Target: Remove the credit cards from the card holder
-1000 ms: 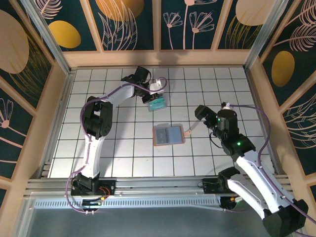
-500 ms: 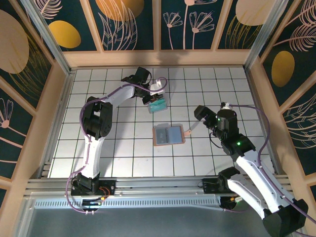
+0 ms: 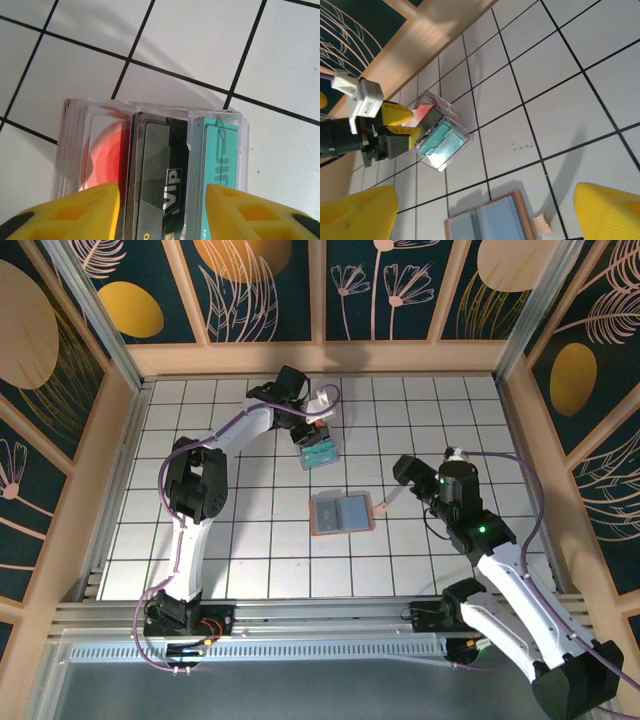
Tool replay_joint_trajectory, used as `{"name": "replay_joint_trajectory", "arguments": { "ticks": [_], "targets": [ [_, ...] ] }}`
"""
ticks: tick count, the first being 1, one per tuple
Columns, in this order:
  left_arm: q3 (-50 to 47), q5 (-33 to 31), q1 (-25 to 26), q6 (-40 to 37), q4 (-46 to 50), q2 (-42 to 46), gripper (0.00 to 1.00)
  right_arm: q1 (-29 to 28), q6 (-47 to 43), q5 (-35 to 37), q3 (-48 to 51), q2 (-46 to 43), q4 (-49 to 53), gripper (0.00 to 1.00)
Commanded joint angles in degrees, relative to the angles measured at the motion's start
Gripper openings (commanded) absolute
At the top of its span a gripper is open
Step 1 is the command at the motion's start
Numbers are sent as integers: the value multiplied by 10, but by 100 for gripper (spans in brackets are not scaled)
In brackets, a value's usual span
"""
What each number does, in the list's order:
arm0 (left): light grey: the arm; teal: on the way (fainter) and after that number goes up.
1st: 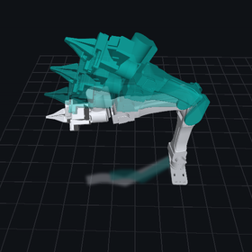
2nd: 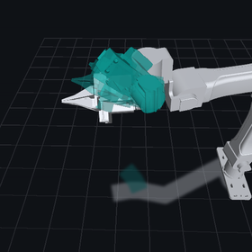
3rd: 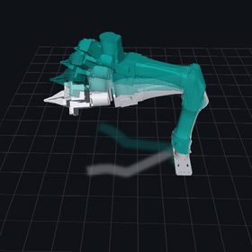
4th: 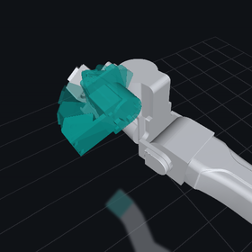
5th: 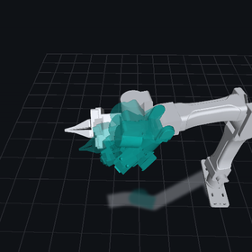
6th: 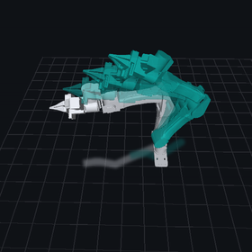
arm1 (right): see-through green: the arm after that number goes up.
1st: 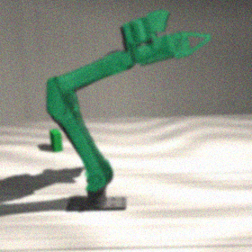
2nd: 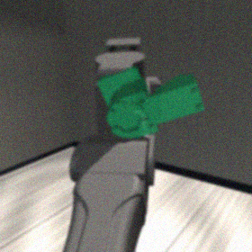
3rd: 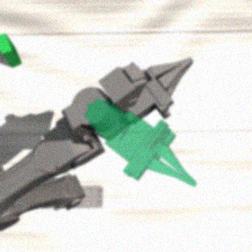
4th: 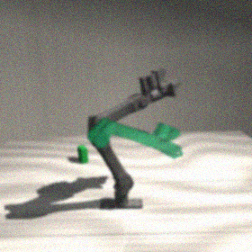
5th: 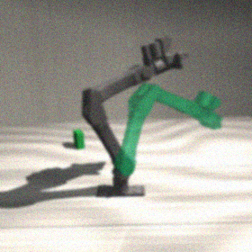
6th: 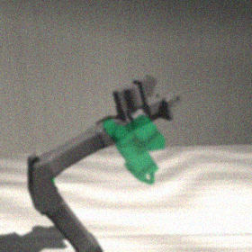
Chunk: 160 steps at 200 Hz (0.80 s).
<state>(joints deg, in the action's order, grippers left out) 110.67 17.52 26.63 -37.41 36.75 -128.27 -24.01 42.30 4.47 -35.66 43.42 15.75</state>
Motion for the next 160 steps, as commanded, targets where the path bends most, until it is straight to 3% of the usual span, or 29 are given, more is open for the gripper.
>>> {"name": "replay_joint_trajectory", "arguments": {
  "ticks": [1,39,80,124,160],
  "targets": [
    [-5,2,5,14,25,57,52,-14,3,5,-9,18,22,82],
    [-83,-1,6,40,-19,154,57,-94,5,63,-31,74,64,73],
    [-259,-30,6,134,-186,329,68,-193,13,86,-68,176,87,68],
    [-439,-126,6,313,-351,487,98,-281,18,108,-145,316,119,58],
    [-536,-226,6,432,-385,559,99,-319,6,118,-193,407,130,52]
  ]
}}
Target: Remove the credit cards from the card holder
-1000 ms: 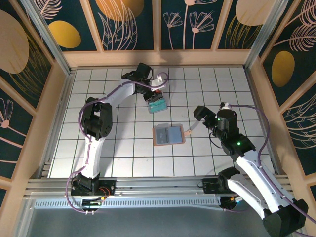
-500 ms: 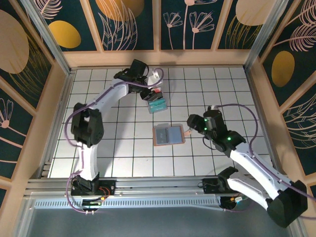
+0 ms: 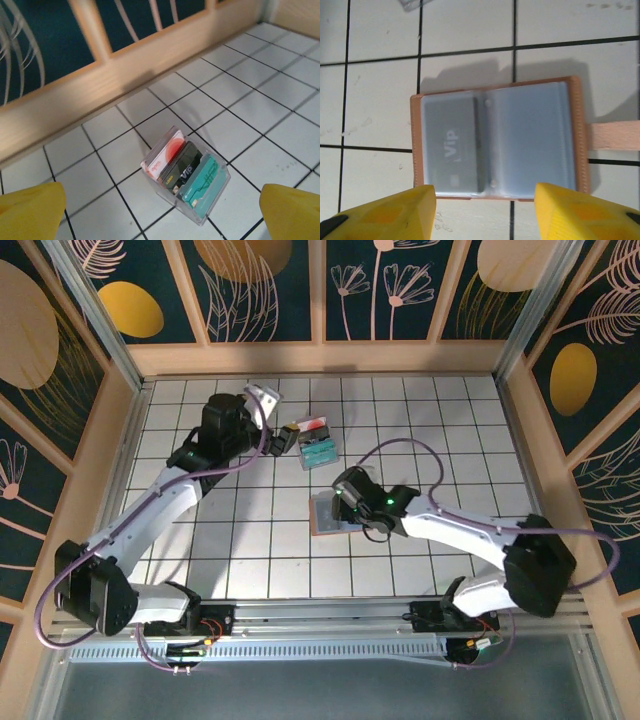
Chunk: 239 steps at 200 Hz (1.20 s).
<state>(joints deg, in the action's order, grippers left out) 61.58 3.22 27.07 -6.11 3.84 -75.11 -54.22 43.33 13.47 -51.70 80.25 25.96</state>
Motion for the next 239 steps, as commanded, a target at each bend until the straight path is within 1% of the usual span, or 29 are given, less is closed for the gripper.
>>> {"name": "replay_joint_trajectory", "arguments": {
  "ticks": [1,25,49,75,126,168,193,239],
  "targets": [
    [-46,-84,2,122,-55,28,99,-17,-5,27,-33,41,28,52],
    [-96,-98,2,180,-52,55,99,-22,-18,3,-45,79,8,51],
    [-148,-128,2,238,-76,81,99,-22,-27,-10,-64,115,6,51],
    [-189,-158,2,276,-103,102,99,-22,-36,-16,-83,144,13,51],
    [-205,-196,2,320,-94,113,99,-22,-47,-27,-85,164,5,53],
    [-241,-234,1,362,-115,137,99,-21,-65,-34,-94,183,2,52],
    [-260,-240,2,379,-135,152,99,-20,-75,-36,-96,186,-3,52],
    [-260,-246,2,383,-133,151,99,-13,-75,-44,-90,200,-14,52]
  ]
}}
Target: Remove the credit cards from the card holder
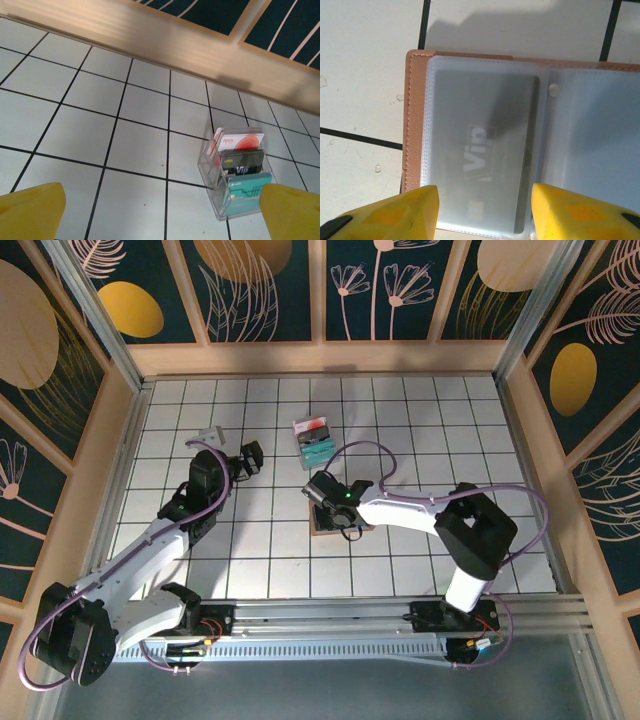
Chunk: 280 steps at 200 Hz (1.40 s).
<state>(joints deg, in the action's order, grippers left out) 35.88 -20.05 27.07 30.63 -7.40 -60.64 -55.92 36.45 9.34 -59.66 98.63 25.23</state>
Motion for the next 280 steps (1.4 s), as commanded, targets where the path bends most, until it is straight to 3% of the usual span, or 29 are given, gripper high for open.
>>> {"name": "replay_joint_trajectory", "arguments": {
  "ticks": [1,75,151,190,249,280],
  "targets": [
    [-3,-14,2,15,-21,6,99,4,-6,-3,-10,16,-8,52],
    [2,-11,2,15,-26,-11,99,3,-12,-14,-20,19,-12,66],
    [3,-11,2,9,-21,-8,99,7,-9,-8,-1,31,-23,67],
    [7,-13,2,10,-22,-11,99,9,-6,-18,12,34,-28,64],
    [12,-46,1,35,-15,-11,99,13,0,-26,33,32,-36,50],
    [17,-33,2,31,-9,-18,99,14,3,-14,32,22,-28,44]
  ]
}}
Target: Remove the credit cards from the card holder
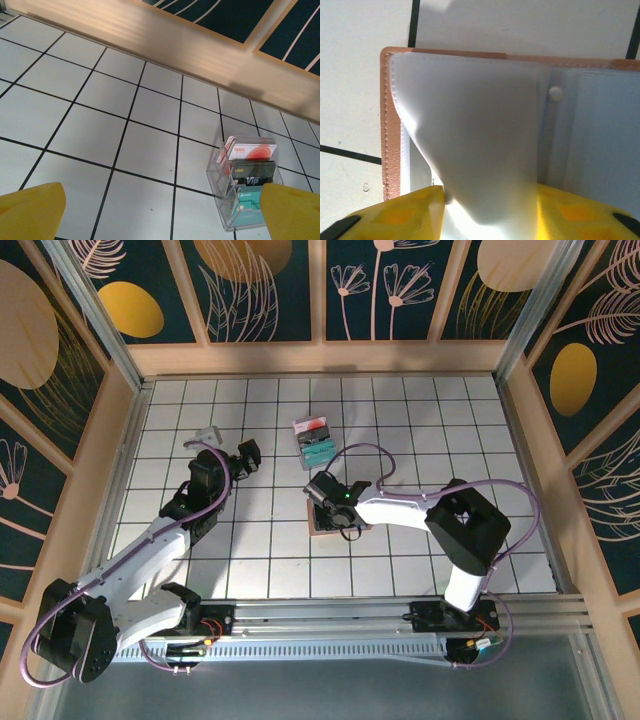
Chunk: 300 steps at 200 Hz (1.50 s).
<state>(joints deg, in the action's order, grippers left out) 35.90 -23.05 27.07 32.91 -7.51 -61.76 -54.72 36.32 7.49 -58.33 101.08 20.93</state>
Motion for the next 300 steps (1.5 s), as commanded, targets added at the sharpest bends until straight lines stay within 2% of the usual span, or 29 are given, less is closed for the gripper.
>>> {"name": "replay_joint_trajectory", "arguments": {
  "ticks": [1,29,70,89,166,202,215,235,260,300],
  "targets": [
    [17,-2,2,8,-8,-7,99,2,4,5,19,-4,15,44],
    [22,1,2,-2,2,-6,99,6,11,45,18,-22,36,43],
    [28,4,2,-20,6,2,99,15,14,93,12,-32,65,55],
    [29,2,2,-21,5,4,99,19,17,108,12,-42,72,56],
    [29,-10,1,-27,11,15,99,54,21,125,40,-74,77,53],
    [26,26,5,-72,-7,14,99,74,20,120,61,-93,65,48],
    [32,0,28,-95,2,8,99,80,19,112,69,-99,58,47],
    [60,-53,93,-130,32,-25,99,90,20,100,82,-109,44,46],
    [72,-69,150,-137,55,-75,99,102,23,92,100,-125,34,45],
    [70,-63,214,-98,39,-127,99,132,25,83,133,-165,32,44]
  ]
}}
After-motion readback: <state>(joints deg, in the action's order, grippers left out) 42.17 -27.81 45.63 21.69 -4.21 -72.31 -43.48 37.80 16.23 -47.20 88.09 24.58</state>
